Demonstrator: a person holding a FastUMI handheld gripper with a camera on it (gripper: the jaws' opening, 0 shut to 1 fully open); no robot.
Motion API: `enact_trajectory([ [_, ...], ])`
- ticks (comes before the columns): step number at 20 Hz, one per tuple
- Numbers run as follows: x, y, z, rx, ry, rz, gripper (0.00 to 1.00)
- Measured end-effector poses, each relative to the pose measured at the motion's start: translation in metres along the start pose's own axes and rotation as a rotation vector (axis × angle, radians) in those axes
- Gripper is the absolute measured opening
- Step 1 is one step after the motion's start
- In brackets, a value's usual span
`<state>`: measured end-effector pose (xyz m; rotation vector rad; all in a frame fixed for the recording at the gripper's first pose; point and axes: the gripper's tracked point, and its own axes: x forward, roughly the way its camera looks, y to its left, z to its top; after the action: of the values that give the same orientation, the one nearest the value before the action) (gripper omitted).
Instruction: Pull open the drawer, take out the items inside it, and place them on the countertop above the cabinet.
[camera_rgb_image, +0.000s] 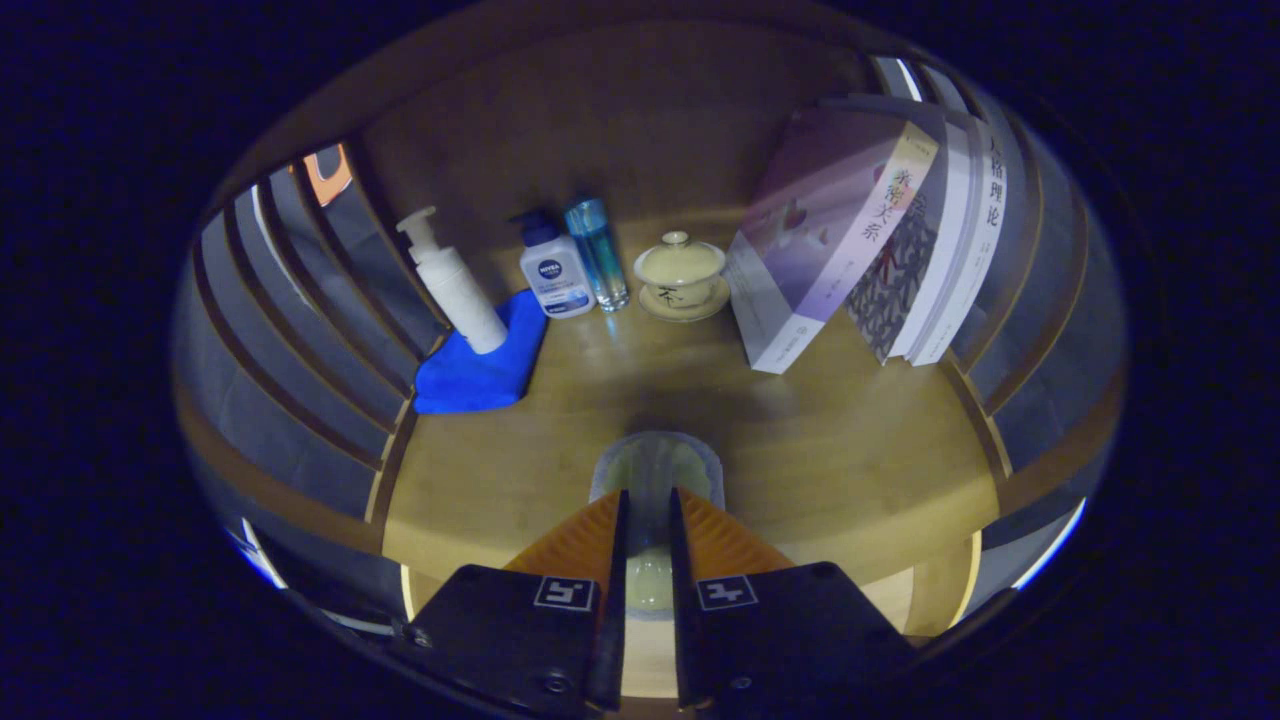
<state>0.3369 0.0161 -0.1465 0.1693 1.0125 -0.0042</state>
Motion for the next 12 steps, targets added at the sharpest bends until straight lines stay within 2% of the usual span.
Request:
enact_trajectory([
  [3,0.006,-0.003,-0.006,-0.021,0.012,-0.007,0.23],
  [6,0.005,-0.01,0.002,-0.057,-0.064,-0.042,0.44],
  [10,-0.011,0.001,0.008,-0.125,-0.174,-0.023,0.71],
  [12,-0.02,0.005,0.008,-0.108,-0.224,-0.01,0.75],
])
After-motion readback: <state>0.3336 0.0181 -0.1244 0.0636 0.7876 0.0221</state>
